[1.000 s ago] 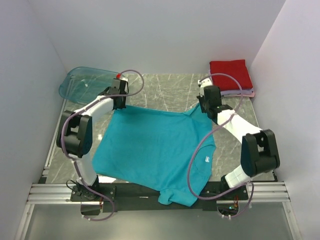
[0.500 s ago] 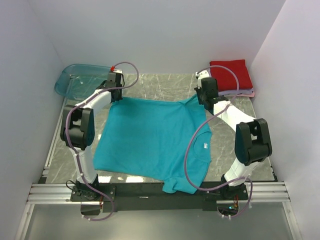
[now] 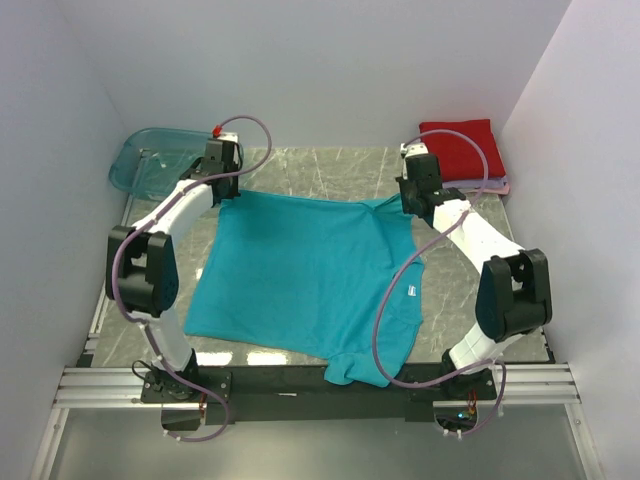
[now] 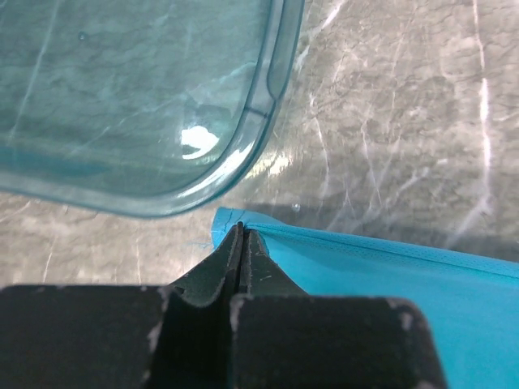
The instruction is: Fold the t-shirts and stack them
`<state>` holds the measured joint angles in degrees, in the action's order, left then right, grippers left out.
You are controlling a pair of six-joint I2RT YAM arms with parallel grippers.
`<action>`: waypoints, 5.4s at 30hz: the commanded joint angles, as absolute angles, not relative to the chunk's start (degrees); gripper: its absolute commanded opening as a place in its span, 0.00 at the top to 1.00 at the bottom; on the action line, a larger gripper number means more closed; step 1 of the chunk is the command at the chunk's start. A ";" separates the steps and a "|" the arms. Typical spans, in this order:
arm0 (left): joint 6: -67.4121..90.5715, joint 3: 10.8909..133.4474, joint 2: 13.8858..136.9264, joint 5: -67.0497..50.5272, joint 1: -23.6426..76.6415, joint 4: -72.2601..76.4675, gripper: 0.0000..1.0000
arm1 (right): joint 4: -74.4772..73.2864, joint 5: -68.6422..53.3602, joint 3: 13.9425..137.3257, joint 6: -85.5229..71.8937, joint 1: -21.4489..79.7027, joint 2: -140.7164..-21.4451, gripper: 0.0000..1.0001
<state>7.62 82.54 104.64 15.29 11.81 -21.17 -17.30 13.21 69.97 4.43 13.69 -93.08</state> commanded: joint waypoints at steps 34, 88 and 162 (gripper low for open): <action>17.31 70.93 93.16 21.45 14.94 -32.61 0.99 | -51.15 19.79 62.76 -16.43 21.53 -72.69 1.00; 32.96 64.06 91.39 10.63 15.39 -24.70 0.49 | -18.20 -15.03 40.61 -34.63 -4.56 -70.04 0.49; 74.79 38.93 73.03 18.10 14.24 -0.35 0.28 | -11.69 -15.73 44.39 -29.71 12.13 -68.30 0.31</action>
<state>68.82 37.58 71.29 15.86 14.92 -8.60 -14.55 -14.61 45.47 -29.19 11.66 -71.81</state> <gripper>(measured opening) 0.742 0.690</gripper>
